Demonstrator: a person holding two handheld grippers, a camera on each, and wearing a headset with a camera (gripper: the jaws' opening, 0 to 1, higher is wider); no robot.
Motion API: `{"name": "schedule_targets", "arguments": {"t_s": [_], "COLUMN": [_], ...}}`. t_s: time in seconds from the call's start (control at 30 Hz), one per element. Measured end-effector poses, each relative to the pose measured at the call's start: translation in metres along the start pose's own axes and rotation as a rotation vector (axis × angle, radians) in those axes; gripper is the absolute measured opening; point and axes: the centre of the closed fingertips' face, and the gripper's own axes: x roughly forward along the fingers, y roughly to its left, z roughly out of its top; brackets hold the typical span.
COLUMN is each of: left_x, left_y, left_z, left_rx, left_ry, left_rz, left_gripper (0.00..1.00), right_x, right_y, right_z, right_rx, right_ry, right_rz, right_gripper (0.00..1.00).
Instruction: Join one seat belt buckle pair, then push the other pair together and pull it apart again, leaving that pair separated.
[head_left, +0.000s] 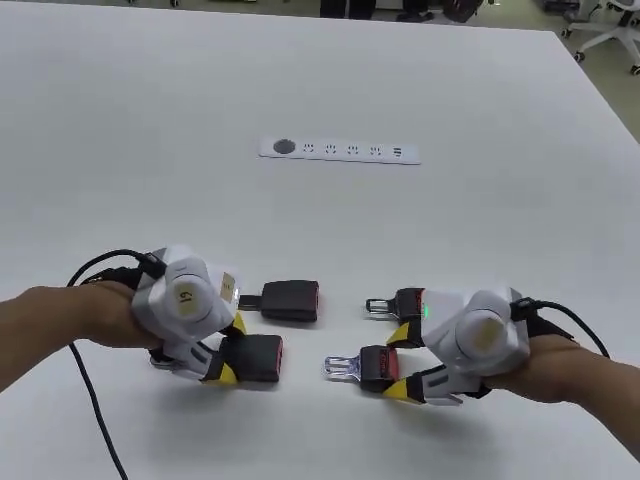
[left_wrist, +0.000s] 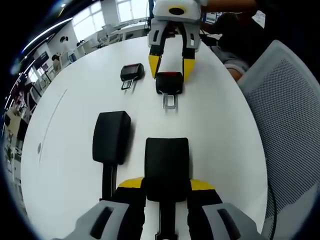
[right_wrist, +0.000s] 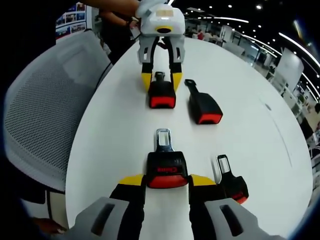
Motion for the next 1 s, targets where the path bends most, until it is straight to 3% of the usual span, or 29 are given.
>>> {"name": "schedule_targets", "arguments": {"t_s": [1.0], "left_x": [0.002], "left_y": [0.000], "left_z": [-0.001], "left_rx": [-0.009], "left_ry": [0.015], "left_rz": [-0.026], "left_gripper": [0.33], "right_x": [0.021], "right_y": [0.002], "right_z": [0.031], "right_rx": [0.009], "right_ry": [-0.019], "right_rz": [0.012], "right_gripper": [0.30]}}
